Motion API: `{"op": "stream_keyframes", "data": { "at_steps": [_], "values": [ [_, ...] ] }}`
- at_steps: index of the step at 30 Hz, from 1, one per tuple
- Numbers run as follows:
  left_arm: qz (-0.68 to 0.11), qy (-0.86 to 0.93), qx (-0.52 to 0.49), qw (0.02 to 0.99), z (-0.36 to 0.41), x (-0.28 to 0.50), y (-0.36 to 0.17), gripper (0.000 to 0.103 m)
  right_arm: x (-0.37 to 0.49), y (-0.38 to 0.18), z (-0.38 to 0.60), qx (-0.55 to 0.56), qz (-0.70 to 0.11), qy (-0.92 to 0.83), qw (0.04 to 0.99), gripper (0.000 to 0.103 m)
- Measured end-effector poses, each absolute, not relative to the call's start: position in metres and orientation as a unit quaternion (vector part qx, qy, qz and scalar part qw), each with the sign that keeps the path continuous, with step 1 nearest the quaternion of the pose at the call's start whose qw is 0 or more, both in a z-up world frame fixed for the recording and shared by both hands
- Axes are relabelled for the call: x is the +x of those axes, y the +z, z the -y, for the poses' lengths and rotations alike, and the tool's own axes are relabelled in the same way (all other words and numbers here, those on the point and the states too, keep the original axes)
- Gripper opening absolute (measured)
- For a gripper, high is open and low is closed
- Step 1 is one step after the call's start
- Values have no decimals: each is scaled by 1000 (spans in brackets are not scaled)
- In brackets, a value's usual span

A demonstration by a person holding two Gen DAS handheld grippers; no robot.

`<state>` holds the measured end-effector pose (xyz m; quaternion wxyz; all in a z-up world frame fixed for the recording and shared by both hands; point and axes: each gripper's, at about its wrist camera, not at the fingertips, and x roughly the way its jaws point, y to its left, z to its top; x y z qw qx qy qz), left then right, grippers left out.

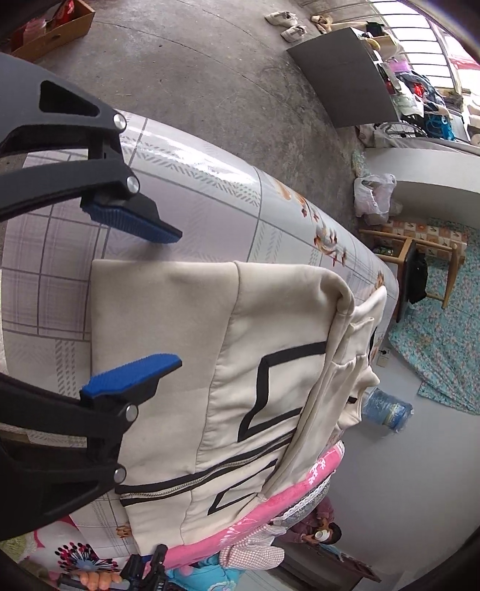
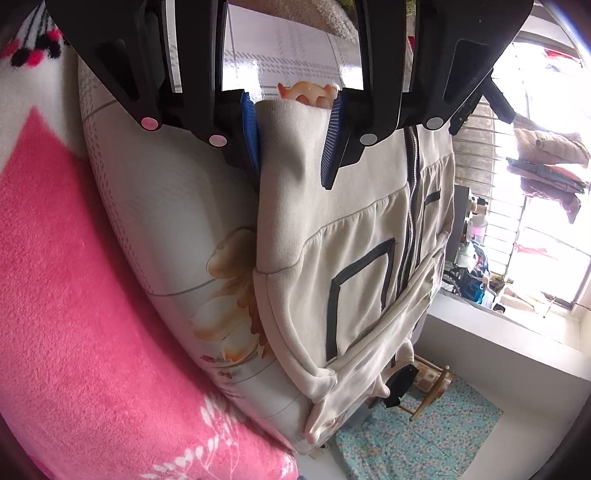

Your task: Fold large clothes

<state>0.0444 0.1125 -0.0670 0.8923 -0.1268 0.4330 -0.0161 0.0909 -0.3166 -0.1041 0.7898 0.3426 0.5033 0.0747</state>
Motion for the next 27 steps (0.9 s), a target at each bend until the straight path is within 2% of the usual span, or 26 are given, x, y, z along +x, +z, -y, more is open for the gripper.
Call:
{"op": "stream_keyframes", "data": {
  "at_steps": [2, 6, 9, 18, 22, 27],
  "values": [
    [-435, -11, -127, 891, -116, 50, -68, 51, 90, -104, 316, 341, -503, 74, 791, 28],
    [-439, -12, -110, 892, -113, 66, -69, 50, 96, -106, 317, 342, -497, 70, 794, 25],
    [-438, -45, -151, 885, -115, 73, -70, 47, 102, -106, 313, 334, -497, 70, 798, 25],
    [-461, -95, -239, 849, -127, 44, -73, 46, 87, -106, 313, 337, -503, 78, 792, 25],
    [-456, -100, -255, 847, -129, 42, -74, 46, 91, -111, 316, 349, -499, 79, 790, 20],
    [-446, -110, -290, 839, -130, 50, -79, 36, 102, -114, 316, 357, -496, 83, 787, 15]
  ]
}}
